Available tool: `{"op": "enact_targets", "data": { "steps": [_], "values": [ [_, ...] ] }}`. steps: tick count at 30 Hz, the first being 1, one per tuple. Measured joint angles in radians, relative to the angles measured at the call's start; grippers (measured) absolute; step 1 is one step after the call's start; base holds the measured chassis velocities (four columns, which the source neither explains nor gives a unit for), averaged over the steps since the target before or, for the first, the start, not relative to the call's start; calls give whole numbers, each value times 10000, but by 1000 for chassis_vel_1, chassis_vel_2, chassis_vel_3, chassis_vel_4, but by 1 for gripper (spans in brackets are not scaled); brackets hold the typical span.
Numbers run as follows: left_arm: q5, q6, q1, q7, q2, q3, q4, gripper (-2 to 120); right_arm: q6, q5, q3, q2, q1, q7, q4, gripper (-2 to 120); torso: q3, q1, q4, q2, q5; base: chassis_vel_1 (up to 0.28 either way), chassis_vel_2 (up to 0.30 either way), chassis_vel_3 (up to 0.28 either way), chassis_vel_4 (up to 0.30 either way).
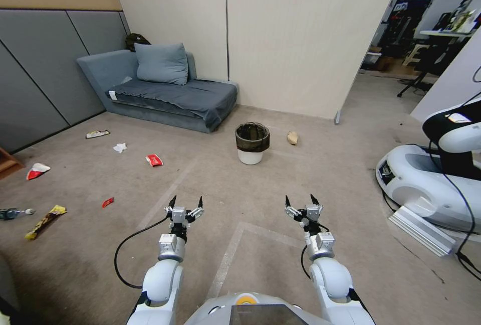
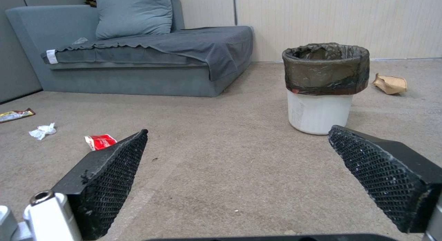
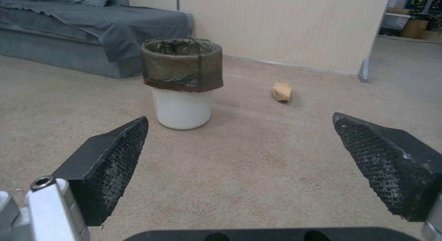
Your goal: Pick up the trash bin, then pick up the garbage from the floor and place it into the trash bin.
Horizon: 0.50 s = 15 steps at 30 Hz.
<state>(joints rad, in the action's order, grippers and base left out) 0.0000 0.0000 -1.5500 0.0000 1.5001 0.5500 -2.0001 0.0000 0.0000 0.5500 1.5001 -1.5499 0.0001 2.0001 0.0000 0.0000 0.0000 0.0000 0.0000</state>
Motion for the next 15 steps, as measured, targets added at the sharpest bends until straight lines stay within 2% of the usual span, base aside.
{"op": "enact_targets", "data": {
  "steps": [11, 15],
  "values": [
    [2, 2, -2, -2, 0, 0, 0, 100, 2, -5, 0, 1, -23, 0, 31, 100, 0, 1, 0, 0, 1, 0, 0, 0, 0],
    [75, 94, -62, -90, 7, -57, -152, 100, 115, -315, -18, 184, -516, 60, 747, 100, -1, 0, -1, 0, 1, 0, 0, 0, 0]
  ]
}}
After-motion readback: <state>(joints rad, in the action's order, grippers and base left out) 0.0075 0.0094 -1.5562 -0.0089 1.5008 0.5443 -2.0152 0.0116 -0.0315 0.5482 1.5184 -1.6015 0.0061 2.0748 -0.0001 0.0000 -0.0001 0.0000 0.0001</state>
